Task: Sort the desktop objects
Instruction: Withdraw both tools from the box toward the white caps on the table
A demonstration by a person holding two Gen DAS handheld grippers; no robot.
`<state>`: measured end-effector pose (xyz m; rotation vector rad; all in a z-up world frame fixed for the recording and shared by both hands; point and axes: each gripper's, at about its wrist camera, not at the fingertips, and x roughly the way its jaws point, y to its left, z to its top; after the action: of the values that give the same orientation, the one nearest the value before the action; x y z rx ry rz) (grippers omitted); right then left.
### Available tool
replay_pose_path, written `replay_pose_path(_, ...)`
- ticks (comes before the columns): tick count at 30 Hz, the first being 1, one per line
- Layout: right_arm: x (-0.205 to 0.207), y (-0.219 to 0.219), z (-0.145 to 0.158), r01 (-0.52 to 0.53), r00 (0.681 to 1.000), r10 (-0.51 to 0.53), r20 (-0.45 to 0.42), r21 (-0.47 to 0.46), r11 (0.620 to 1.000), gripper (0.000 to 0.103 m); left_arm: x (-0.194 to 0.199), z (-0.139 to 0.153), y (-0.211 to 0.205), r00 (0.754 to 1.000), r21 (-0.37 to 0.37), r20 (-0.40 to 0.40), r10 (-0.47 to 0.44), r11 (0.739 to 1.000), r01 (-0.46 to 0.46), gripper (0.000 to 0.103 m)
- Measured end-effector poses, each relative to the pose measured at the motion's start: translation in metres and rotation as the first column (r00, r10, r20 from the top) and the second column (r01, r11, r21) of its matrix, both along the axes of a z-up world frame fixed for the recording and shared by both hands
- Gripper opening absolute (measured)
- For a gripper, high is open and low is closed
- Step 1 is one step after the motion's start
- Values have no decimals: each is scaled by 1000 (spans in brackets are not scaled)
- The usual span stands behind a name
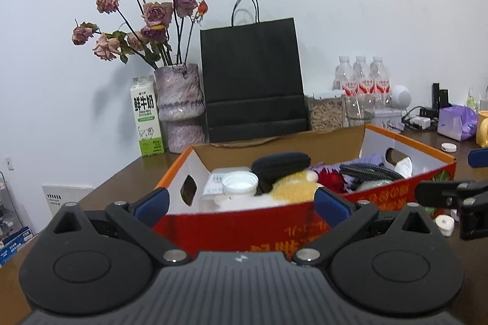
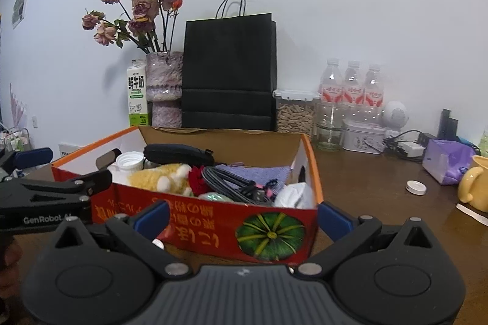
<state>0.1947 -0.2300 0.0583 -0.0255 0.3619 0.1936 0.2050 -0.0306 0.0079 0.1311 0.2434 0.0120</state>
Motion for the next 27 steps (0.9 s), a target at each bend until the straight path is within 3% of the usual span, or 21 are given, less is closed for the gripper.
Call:
replay_pose_path(8, -9, -21, -4, 34, 999, -34, -22, 11, 999, 103, -11, 0, -5, 1000, -13, -26, -1, 1000, 0, 103)
replay_pose_path(15, -14, -34, -10, 37, 997, -39, -61, -19, 999, 103, -9, -5, -12, 993, 0, -113, 19, 1000, -19, 103)
replay_pose_path(20, -11, -41, -19, 44, 991, -52, -121, -69, 997, 103, -6, -9, -15, 986, -1, -166, 16, 1000, -16, 103)
replay_pose_path(27, 0, -55, -26, 54, 974, -65, -218, -53, 997, 103, -5, -15, -22, 965, 0, -261, -10, 1000, 11, 103)
